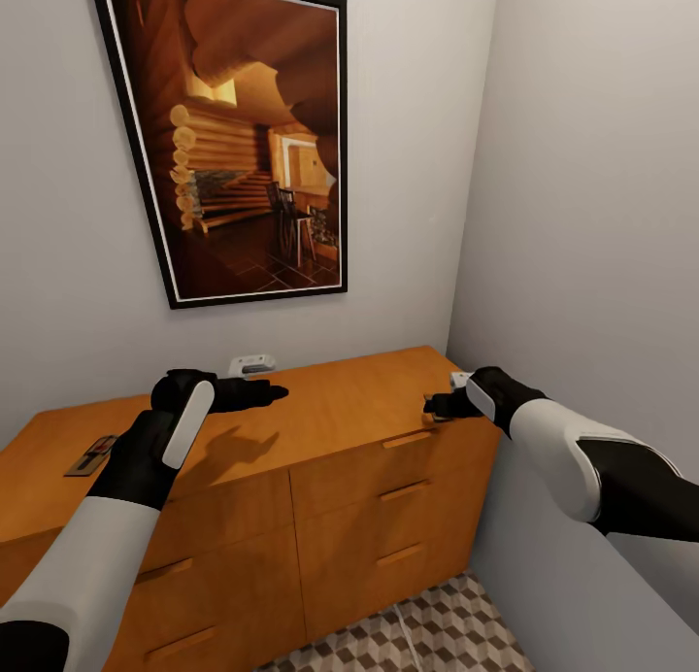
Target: Take the four mousetraps from the cabinet in the bathroom and place them on the bathroom floor. Make sure all four end up on the same floor surface, and ensure that at least two of them are either under or directly next to the same bathroom sink.
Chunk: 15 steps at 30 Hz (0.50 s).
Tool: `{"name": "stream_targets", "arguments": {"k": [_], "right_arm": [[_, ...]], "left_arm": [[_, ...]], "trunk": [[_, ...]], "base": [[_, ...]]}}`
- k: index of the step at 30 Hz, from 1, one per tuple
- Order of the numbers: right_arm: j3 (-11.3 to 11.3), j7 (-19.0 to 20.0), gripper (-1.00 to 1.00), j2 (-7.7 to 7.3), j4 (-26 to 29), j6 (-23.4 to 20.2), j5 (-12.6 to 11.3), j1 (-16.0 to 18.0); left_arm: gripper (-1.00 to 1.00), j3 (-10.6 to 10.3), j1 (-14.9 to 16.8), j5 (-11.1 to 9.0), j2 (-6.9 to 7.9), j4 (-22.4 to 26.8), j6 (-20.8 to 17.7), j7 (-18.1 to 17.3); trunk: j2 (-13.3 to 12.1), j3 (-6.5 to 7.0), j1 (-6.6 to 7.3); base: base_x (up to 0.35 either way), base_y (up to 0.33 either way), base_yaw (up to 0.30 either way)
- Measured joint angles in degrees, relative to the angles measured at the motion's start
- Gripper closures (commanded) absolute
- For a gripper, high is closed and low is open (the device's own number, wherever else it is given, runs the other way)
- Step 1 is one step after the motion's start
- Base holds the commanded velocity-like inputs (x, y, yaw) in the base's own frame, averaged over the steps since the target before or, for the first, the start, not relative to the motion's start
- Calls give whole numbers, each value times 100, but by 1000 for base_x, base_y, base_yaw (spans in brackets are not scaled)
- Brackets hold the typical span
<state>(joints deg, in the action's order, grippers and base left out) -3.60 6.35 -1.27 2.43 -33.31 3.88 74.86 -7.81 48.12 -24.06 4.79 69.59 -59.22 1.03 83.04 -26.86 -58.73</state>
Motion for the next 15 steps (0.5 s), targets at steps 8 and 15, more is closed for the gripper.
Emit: {"name": "stream_targets", "arguments": {"k": [8,15], "right_arm": [[14,1,-100,4,-28,18,3,-4],[22,-1,-100,5,-37,62,9,-9]], "left_arm": [[-100,0,0,0,0,-2,3,0],[-100,0,0,0,0,-2,6,0]], "trunk": [[1,1,0],[1,1,0]], "base": [[0,0,0],[0,0,0]]}}
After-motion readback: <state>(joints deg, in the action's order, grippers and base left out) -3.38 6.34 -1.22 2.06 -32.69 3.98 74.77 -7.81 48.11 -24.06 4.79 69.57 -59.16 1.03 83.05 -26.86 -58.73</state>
